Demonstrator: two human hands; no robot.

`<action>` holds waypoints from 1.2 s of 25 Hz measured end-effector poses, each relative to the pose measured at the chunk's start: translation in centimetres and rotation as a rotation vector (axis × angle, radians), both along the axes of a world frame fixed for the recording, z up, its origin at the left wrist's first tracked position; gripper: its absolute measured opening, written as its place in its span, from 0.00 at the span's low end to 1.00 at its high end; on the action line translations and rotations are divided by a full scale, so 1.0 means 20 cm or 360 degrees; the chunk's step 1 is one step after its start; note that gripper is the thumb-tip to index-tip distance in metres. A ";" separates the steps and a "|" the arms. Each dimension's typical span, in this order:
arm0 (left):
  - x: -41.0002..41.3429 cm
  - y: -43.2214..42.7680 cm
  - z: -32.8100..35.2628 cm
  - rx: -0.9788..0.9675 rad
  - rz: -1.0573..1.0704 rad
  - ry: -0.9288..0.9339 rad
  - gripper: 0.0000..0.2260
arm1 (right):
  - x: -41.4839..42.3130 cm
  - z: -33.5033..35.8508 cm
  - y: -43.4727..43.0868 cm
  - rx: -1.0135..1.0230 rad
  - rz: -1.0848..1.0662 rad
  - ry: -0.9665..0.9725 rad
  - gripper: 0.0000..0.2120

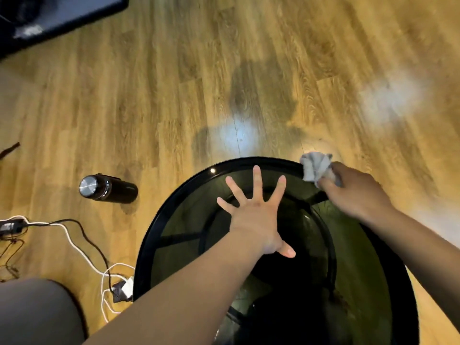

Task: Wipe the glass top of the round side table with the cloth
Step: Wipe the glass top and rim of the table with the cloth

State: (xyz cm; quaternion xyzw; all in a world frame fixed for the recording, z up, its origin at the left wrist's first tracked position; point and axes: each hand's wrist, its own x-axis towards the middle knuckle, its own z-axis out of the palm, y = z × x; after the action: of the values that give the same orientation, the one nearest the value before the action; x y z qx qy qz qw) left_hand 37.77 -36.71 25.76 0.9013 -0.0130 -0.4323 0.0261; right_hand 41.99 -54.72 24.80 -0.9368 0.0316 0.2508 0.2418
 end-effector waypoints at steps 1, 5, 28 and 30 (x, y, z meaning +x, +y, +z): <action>0.00 -0.01 -0.01 0.0010 -0.0010 -0.0007 0.65 | 0.13 -0.01 0.13 -0.0040 0.0178 -0.0047 0.16; -0.02 0.00 0.00 0.0051 -0.0007 -0.0008 0.64 | 0.37 0.00 0.56 -0.0001 0.0674 -0.0010 0.18; -0.02 0.00 -0.04 -0.0020 0.0131 -0.0076 0.65 | 0.35 -0.08 0.36 0.0004 0.0583 -0.0195 0.23; -0.03 0.00 -0.04 -0.0015 0.0155 -0.0132 0.65 | 0.38 -0.08 0.36 0.0164 0.0596 -0.0189 0.21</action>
State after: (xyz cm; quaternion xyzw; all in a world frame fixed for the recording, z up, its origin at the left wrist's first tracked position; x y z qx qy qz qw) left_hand 37.17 -36.80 25.00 0.9179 0.0277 -0.3926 0.0508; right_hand 49.50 -47.62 23.23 -0.9259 -0.1703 0.2369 0.2400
